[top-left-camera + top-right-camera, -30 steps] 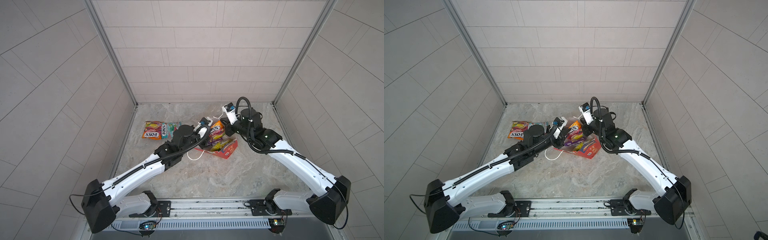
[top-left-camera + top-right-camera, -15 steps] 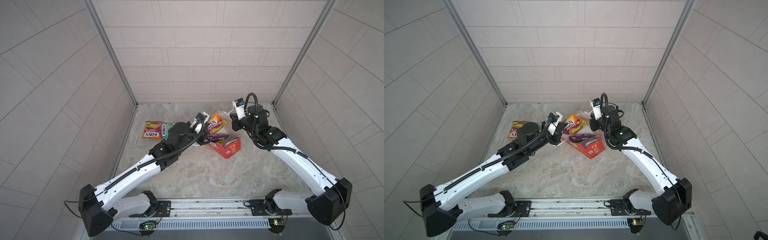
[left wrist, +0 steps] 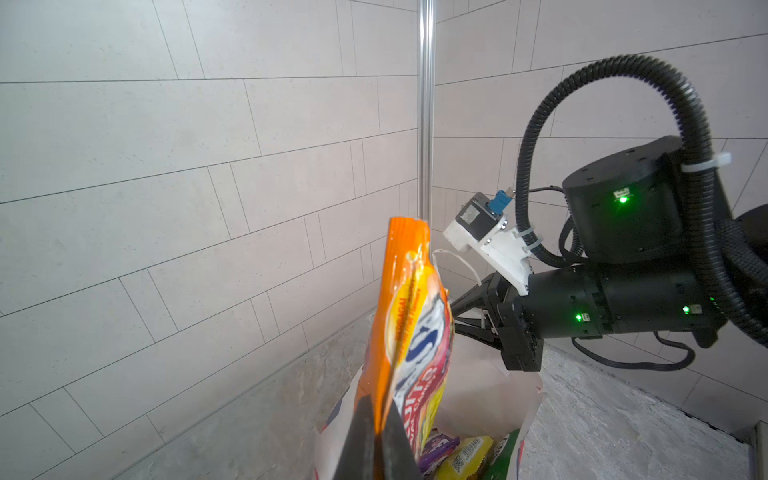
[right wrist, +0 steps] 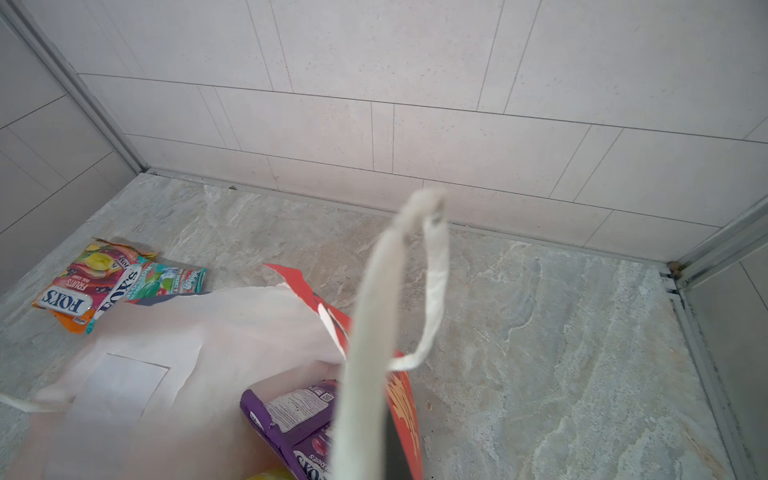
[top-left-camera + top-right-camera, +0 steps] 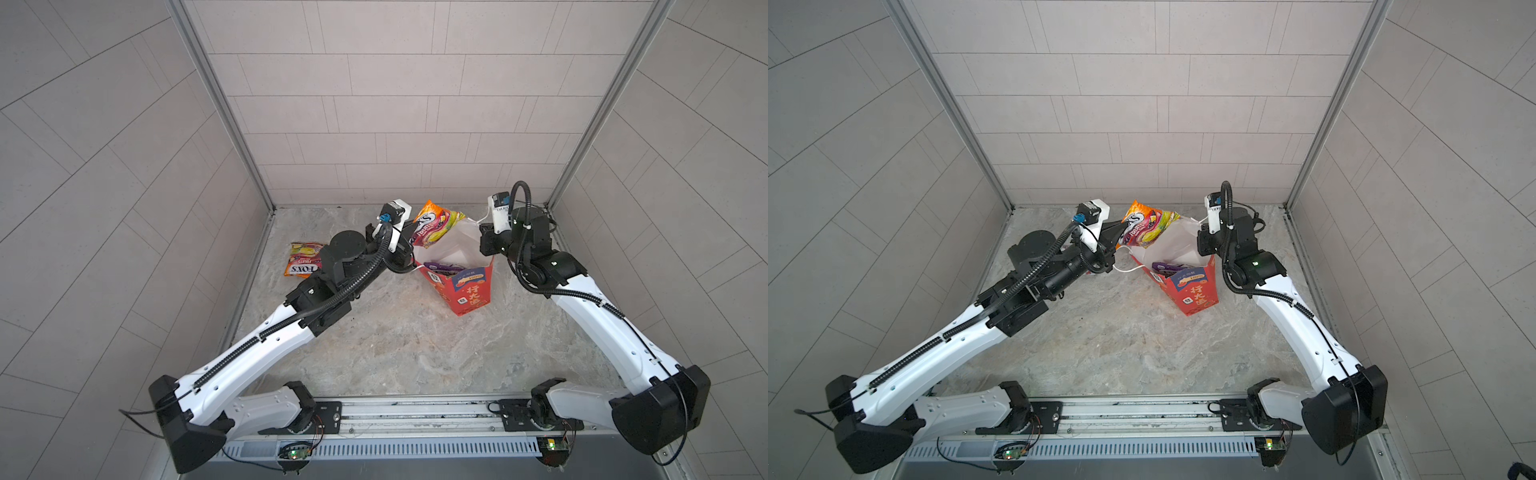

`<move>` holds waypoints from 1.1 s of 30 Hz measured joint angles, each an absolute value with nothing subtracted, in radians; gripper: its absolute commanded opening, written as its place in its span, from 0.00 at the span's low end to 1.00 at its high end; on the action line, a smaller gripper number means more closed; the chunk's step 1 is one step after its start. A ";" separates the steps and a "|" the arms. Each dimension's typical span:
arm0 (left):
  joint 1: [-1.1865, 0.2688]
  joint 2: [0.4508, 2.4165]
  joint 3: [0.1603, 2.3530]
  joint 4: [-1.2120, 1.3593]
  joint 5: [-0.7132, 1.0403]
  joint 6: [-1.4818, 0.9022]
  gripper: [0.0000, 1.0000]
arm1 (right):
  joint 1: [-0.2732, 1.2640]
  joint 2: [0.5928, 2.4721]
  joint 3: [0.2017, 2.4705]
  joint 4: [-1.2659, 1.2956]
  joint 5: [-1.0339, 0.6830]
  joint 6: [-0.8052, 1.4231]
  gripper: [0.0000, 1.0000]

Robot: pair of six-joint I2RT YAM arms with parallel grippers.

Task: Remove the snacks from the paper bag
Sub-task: 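Carry the orange packet to the teal packet and lower it beside it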

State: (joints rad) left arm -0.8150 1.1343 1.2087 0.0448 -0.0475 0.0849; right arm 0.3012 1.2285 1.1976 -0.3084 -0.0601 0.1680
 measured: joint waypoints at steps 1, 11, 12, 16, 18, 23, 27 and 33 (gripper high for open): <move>-0.812 1.133 1.215 0.040 -0.060 0.085 0.00 | 0.295 1.226 1.196 -0.308 -0.060 0.171 0.00; -0.551 1.095 1.254 -0.089 -0.103 -0.017 0.00 | 0.265 1.212 1.186 -0.311 -0.062 0.197 0.00; -0.518 1.096 1.250 -0.093 -0.096 -0.034 0.00 | 0.265 1.212 1.186 -0.311 -0.065 0.199 0.00; -0.430 1.124 1.206 -0.078 -0.049 -0.103 0.00 | 0.265 1.211 1.186 -0.311 -0.076 0.201 0.00; -0.404 1.169 1.172 -0.056 -0.023 -0.140 0.00 | 0.265 1.211 1.186 -0.311 -0.086 0.202 0.00; -0.390 1.343 1.139 -0.052 0.026 -0.192 0.00 | 0.265 1.209 1.186 -0.310 -0.102 0.203 0.00; -0.389 1.449 1.132 -0.042 0.074 -0.241 0.00 | 0.265 1.209 1.186 -0.310 -0.108 0.203 0.00; -0.389 1.537 1.101 0.035 0.128 -0.355 0.00 | 0.265 1.209 1.186 -0.309 -0.112 0.204 0.00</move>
